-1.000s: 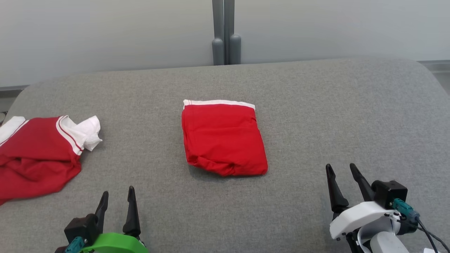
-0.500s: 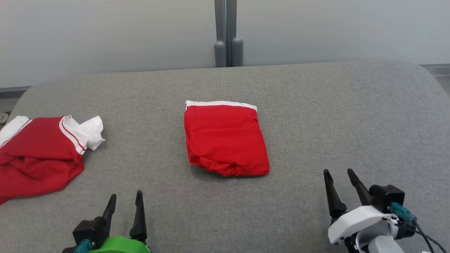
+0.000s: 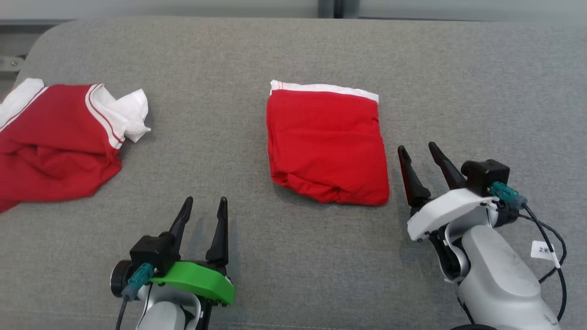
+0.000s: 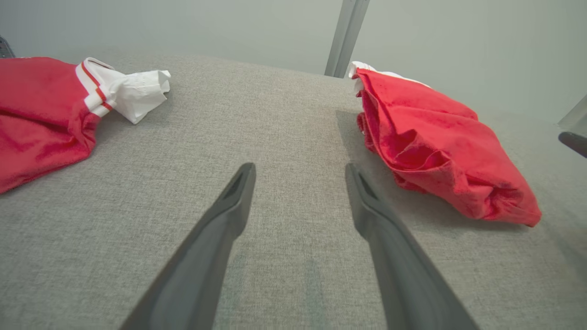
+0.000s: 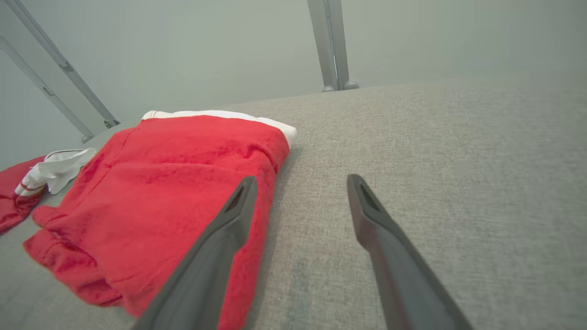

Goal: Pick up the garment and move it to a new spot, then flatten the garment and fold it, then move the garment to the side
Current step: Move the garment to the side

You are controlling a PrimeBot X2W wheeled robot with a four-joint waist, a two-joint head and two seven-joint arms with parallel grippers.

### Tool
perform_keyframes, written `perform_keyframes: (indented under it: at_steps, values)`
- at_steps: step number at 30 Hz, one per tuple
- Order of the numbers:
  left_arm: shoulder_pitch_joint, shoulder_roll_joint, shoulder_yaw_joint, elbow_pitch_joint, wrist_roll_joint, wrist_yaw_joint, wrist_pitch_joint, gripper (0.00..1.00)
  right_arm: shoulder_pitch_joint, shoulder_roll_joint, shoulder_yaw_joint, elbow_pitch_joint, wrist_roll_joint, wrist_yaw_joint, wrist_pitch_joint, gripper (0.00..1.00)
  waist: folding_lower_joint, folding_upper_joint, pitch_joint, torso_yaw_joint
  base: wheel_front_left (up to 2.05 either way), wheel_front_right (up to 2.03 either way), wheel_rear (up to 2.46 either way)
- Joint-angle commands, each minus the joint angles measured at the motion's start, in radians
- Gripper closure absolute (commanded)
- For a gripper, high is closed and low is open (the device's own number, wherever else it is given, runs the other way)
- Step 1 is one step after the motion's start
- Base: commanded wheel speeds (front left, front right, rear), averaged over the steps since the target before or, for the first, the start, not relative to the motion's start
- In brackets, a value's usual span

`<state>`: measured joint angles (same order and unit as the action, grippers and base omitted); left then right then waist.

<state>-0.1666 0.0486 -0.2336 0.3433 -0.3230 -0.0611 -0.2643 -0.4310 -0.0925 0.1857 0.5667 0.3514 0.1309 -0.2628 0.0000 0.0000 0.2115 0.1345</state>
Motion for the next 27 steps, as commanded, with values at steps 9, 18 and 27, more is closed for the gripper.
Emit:
perform_keyframes:
  at_steps: [9, 18, 27]
  values:
    - [-0.040, 0.003, -0.044, -0.005, -0.028, 0.024, 0.000, 0.00, -0.132, -0.015, 0.102, 0.192, 0.139, 0.000, -0.003, 0.00, 0.0000, 0.0000, 0.114, 0.144, 0.00, 0.00, 0.00]
    - [-0.042, 0.003, -0.022, -0.003, -0.007, 0.018, 0.000, 0.00, -0.153, -0.032, 0.162, 0.215, 0.250, 0.000, 0.000, 1.00, 0.0000, 0.0000, 0.101, 0.118, 0.00, 0.00, 0.00]
    - [-0.025, 0.004, 0.016, 0.006, 0.037, -0.003, 0.000, 0.00, -0.078, -0.044, 0.062, 0.176, 0.208, -0.001, 0.000, 1.00, 0.0000, 0.0000, 0.034, -0.066, 0.00, 0.00, 0.00]
